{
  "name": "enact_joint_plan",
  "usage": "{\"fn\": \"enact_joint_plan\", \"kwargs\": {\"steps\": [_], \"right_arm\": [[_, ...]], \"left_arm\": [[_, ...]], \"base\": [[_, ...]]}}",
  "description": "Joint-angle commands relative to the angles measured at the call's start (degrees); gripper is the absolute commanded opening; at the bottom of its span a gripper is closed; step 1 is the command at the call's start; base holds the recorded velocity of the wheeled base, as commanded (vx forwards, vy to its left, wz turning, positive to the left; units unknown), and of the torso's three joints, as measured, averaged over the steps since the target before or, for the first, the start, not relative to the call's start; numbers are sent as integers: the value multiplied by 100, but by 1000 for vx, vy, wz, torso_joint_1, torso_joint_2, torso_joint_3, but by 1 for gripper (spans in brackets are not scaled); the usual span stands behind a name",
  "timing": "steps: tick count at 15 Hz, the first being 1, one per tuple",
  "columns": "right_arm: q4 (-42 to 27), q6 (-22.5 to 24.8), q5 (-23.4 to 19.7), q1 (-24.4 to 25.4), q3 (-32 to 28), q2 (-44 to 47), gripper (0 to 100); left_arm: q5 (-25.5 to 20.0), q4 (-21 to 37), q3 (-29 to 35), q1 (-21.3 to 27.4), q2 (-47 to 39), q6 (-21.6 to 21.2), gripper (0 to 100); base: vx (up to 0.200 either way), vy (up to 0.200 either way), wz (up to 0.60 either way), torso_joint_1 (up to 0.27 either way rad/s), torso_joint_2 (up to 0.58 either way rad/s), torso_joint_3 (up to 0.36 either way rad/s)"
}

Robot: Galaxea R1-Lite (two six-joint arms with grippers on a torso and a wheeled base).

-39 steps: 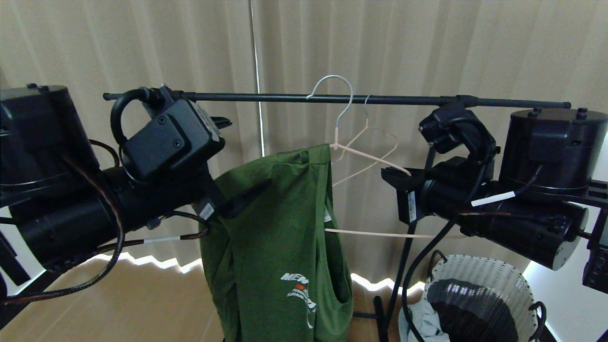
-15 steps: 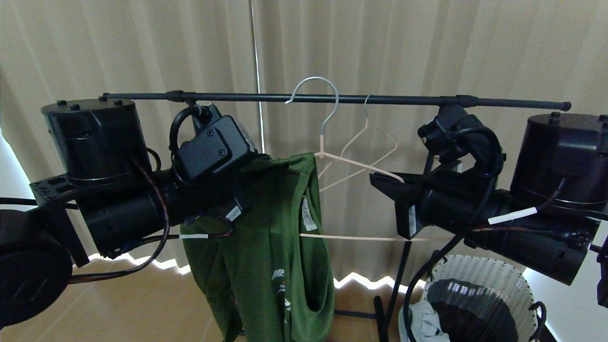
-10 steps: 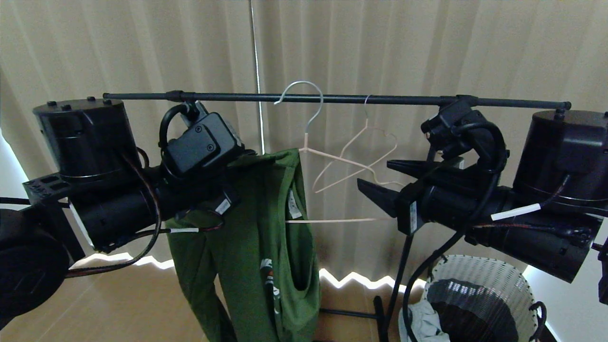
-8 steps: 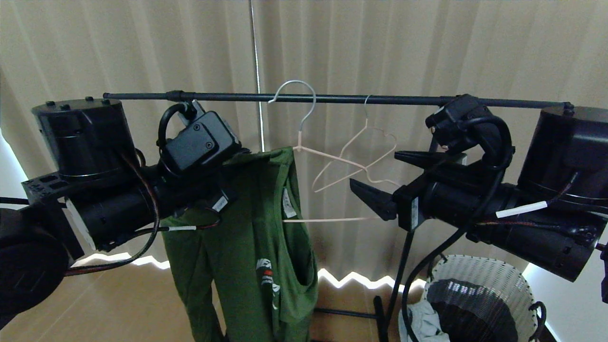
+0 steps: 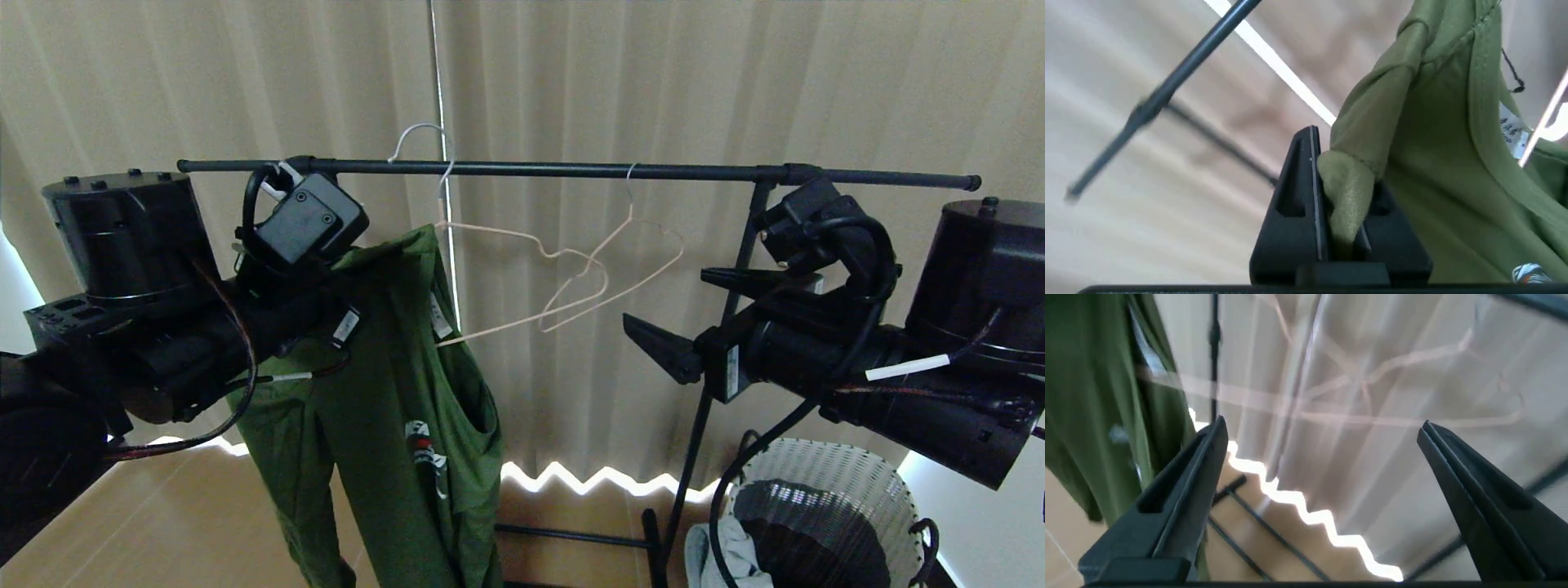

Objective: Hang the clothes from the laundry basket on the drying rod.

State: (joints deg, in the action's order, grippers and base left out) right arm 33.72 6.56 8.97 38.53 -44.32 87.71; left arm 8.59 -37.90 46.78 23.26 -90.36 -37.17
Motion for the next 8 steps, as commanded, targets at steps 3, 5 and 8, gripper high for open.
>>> {"fn": "enact_joint_plan", "kwargs": {"steps": [3,5,8], "right_arm": [[3,-14,-27,110,223,53,100],[3,-67,-45,348,223,185,100],[179,-278,-45,620,179,528,100]], "left_arm": [[-68,-7,148,3,-35,526,0],[-315,-16,227,161,1,904,0],[-464,-16,280,276,115,1027,0]], "base": [[0,0,0,0,0,0],[0,0,0,0,0,0],[0,0,0,0,0,0]]}}
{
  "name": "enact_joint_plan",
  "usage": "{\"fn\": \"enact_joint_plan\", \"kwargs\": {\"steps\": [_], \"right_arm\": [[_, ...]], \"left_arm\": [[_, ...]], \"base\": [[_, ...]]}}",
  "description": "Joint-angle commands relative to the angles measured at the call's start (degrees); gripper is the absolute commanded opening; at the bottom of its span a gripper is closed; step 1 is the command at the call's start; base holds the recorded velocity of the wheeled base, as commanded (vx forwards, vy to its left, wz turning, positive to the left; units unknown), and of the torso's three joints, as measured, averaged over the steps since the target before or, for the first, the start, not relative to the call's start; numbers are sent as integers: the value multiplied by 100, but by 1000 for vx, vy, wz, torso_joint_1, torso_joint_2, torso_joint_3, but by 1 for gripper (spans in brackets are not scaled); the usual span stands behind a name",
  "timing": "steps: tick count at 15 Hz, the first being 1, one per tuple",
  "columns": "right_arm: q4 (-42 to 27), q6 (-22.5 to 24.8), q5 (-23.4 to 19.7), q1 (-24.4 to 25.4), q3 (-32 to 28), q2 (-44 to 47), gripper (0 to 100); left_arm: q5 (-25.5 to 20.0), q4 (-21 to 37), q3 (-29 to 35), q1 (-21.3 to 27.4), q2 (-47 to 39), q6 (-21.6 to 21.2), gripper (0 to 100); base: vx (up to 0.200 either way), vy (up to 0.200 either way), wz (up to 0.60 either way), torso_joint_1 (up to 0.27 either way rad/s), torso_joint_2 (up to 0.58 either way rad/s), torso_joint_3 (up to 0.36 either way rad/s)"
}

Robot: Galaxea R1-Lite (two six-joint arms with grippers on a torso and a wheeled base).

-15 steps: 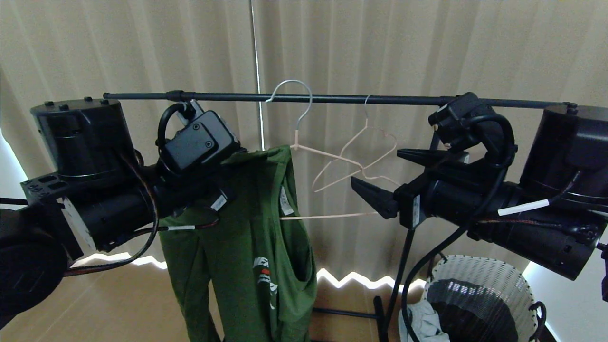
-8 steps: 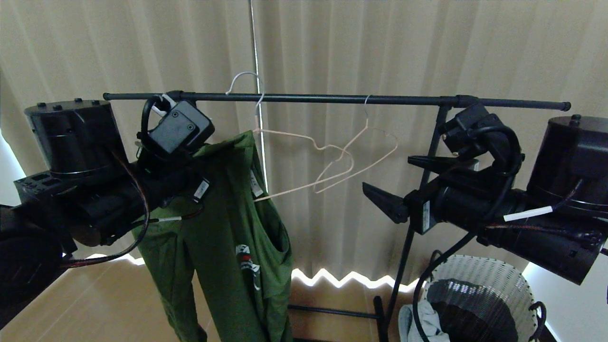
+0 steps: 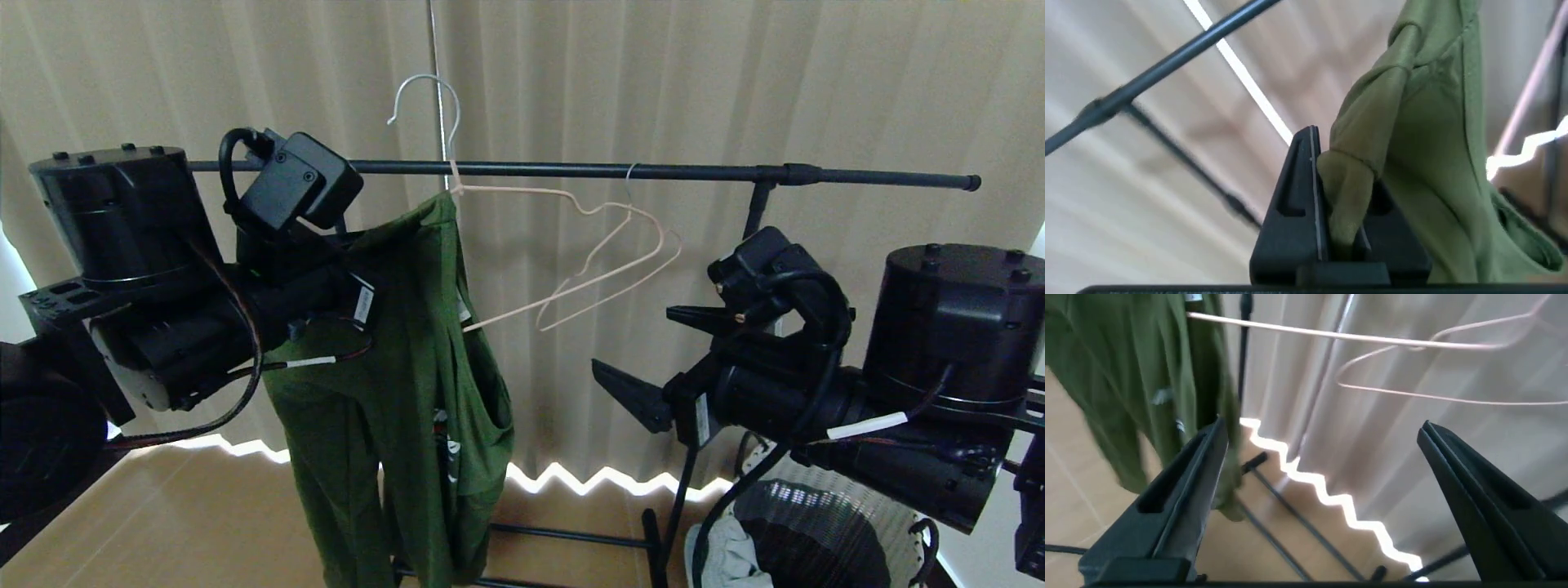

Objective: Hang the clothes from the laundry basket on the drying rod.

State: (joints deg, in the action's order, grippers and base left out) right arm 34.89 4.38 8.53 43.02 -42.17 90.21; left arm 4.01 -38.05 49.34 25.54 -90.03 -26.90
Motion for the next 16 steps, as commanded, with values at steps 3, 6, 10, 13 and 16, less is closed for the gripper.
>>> {"fn": "enact_joint_plan", "kwargs": {"steps": [3,6,10,13,16], "right_arm": [[528,-69,8,286,-81,744,100],[616,-69,8,295,-204,972,100],[624,-69,34,470,-231,1095,100],[633,-77,61,453,-169,1174,100],[633,-77,140,312,59,1113,100]], "left_arm": [[-6,-1,155,390,161,27,0],[-6,-1,234,593,161,63,0],[-6,-36,226,786,170,106,0],[3,-194,226,839,170,106,0],[-6,-203,234,803,222,106,0]], "base": [[0,0,0,0,0,0],[0,0,0,0,0,0],[0,0,0,0,0,0],[0,0,0,0,0,0],[0,0,0,0,0,0]]}}
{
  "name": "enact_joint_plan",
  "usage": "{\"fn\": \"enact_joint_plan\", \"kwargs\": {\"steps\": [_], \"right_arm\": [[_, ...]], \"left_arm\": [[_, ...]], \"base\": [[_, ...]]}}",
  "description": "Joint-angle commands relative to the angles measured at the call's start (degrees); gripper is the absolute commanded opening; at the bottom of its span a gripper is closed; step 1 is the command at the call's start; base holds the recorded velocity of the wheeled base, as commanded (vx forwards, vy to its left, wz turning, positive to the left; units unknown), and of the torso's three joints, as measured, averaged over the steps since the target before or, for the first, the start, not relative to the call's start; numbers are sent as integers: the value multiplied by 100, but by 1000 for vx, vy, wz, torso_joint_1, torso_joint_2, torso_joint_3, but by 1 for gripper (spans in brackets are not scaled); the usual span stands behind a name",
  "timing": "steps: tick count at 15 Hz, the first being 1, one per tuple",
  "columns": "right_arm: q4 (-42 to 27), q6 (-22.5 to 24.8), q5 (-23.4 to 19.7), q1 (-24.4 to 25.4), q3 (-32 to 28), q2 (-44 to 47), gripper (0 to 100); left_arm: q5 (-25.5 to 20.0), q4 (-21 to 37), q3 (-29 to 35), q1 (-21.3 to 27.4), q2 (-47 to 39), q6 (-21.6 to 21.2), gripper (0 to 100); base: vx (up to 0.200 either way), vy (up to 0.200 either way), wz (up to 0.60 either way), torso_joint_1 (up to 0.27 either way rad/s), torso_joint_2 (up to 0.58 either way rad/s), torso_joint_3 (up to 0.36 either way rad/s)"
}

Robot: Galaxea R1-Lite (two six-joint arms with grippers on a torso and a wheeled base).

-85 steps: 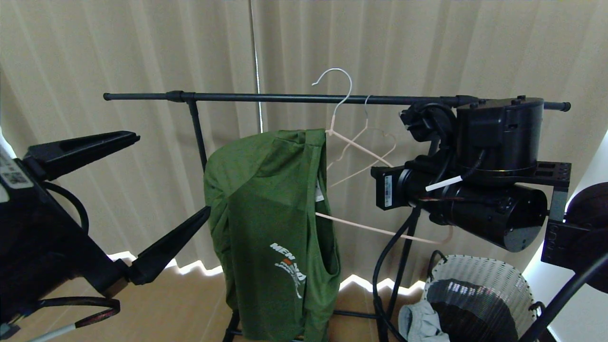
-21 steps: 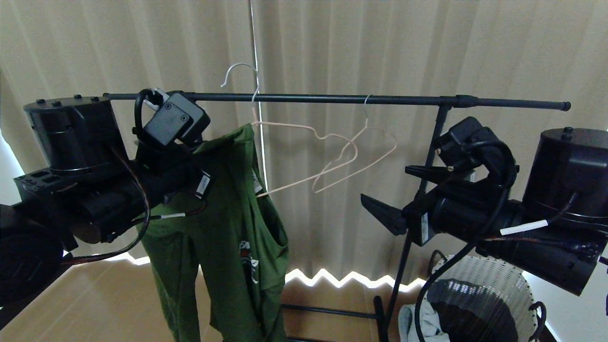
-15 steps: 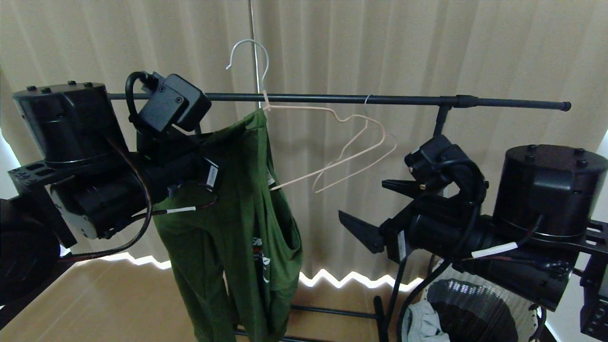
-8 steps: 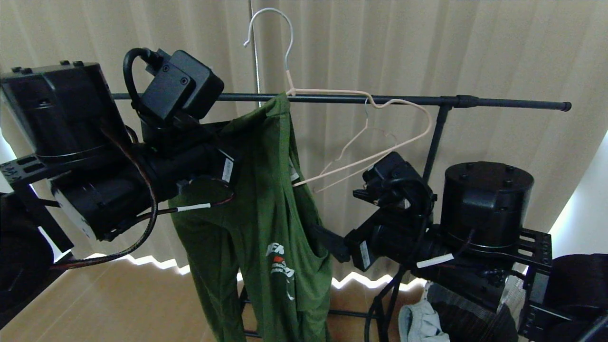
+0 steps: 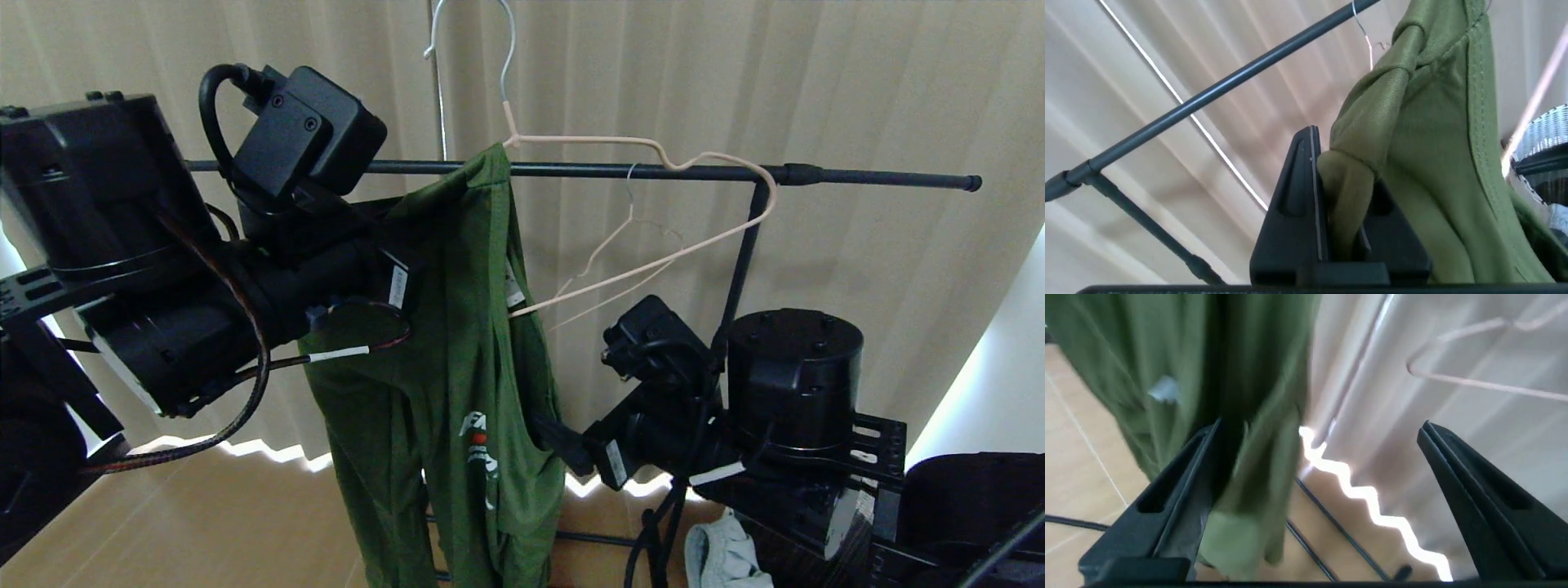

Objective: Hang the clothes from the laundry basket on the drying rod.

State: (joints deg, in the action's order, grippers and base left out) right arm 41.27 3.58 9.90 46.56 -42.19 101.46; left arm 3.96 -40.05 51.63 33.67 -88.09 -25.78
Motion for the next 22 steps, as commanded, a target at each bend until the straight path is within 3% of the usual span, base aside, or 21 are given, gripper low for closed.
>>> {"fn": "enact_joint_plan", "kwargs": {"steps": [1,4,8,16,20,22], "right_arm": [[4,2,3,-164,211,-83,100],[-22,11,12,-437,396,-276,100],[-57,46,21,-1201,642,-522,100],[-57,222,21,-2573,203,-540,100],[-84,239,12,-2757,-149,-593,100],[-75,283,12,-2740,-175,-636,100]], "left_arm": [[-1,-3,5,-18,37,-6,0],[-1,6,-4,-54,73,3,0],[-9,6,-56,-194,125,-6,0],[-1,6,-926,-212,618,-129,0],[43,6,-1717,-229,899,-735,0],[43,6,-1937,-475,872,-1025,0]], "base": [[0,0,0,0,0,0],[0,0,0,0,0,0],[0,0,0,0,0,0],[0,0,0,0,0,0],[0,0,0,0,0,0],[0,0,0,0,0,0]]}}
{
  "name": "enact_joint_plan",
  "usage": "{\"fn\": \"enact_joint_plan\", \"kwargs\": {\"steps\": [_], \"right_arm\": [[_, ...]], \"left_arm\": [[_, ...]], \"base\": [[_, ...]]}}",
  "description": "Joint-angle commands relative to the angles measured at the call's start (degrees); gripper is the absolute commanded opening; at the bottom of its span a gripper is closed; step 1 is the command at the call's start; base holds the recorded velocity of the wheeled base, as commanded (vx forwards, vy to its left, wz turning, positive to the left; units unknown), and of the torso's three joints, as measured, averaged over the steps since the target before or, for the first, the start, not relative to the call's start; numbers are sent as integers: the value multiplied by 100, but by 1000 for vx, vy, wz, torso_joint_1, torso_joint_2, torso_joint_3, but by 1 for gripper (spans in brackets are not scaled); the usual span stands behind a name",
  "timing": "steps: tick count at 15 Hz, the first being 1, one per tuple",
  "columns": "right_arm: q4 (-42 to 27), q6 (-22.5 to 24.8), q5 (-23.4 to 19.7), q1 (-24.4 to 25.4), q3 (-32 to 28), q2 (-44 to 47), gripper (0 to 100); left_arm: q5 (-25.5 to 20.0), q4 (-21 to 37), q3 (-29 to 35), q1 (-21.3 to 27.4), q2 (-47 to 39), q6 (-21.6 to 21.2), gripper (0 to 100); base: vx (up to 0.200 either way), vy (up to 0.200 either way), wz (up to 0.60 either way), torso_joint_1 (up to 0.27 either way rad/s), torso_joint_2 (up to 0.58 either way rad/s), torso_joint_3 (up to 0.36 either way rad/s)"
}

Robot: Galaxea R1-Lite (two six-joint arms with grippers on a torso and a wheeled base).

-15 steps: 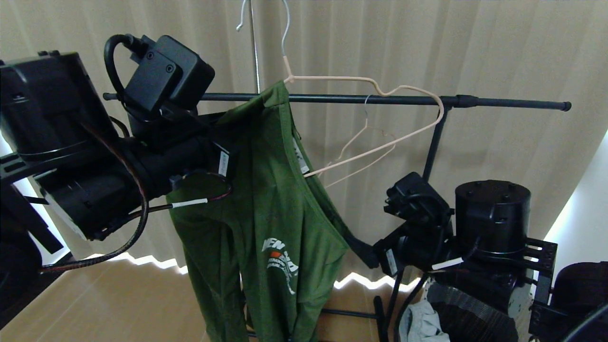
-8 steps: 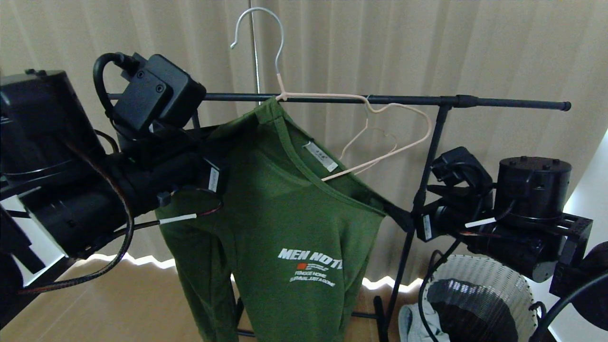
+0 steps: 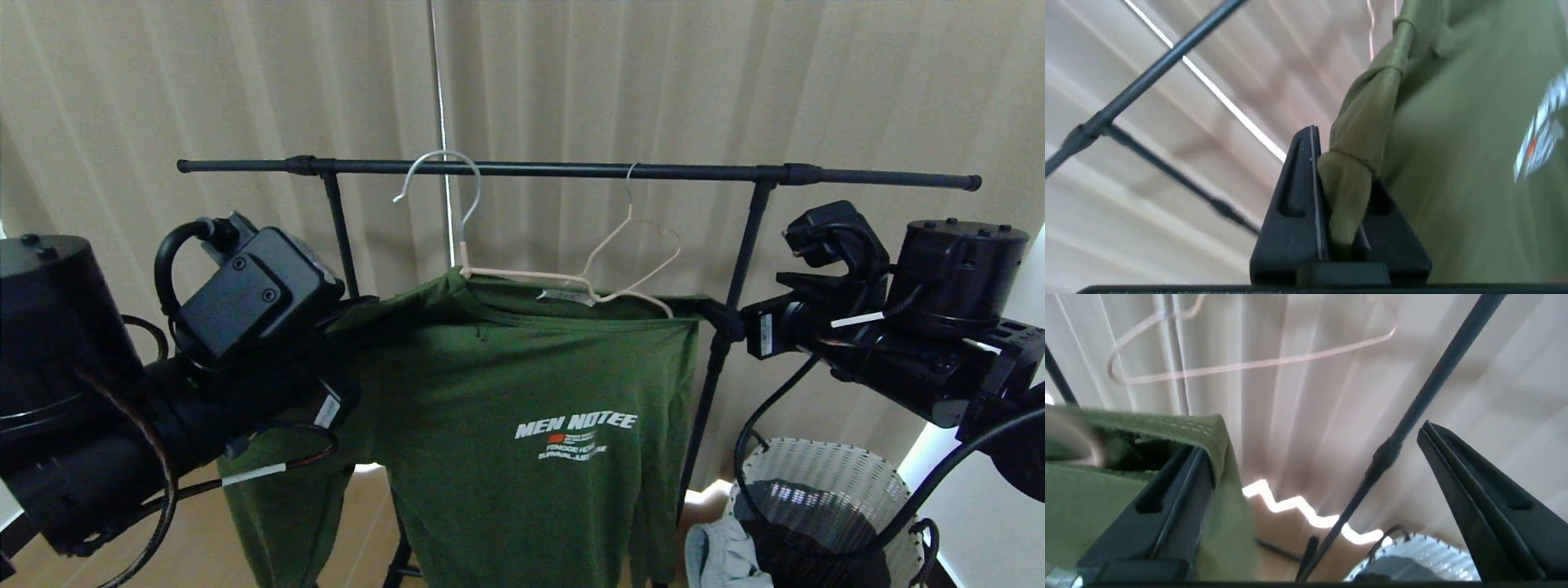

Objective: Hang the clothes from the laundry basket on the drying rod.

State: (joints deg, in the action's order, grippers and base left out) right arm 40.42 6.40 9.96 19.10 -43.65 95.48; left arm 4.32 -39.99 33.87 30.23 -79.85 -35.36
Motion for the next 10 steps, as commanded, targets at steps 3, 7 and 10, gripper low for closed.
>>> {"fn": "enact_joint_plan", "kwargs": {"steps": [3,7,10], "right_arm": [[1,204,-20,138,15,-214,100],[9,415,-64,1148,533,-521,100],[9,634,-73,1755,454,-556,100]], "left_arm": [[17,-1,-117,-483,-154,-93,0],[96,-247,147,-378,-426,346,0],[342,-264,164,-193,-488,452,0]], "base": [[0,0,0,0,0,0],[0,0,0,0,0,0],[0,0,0,0,0,0]]}}
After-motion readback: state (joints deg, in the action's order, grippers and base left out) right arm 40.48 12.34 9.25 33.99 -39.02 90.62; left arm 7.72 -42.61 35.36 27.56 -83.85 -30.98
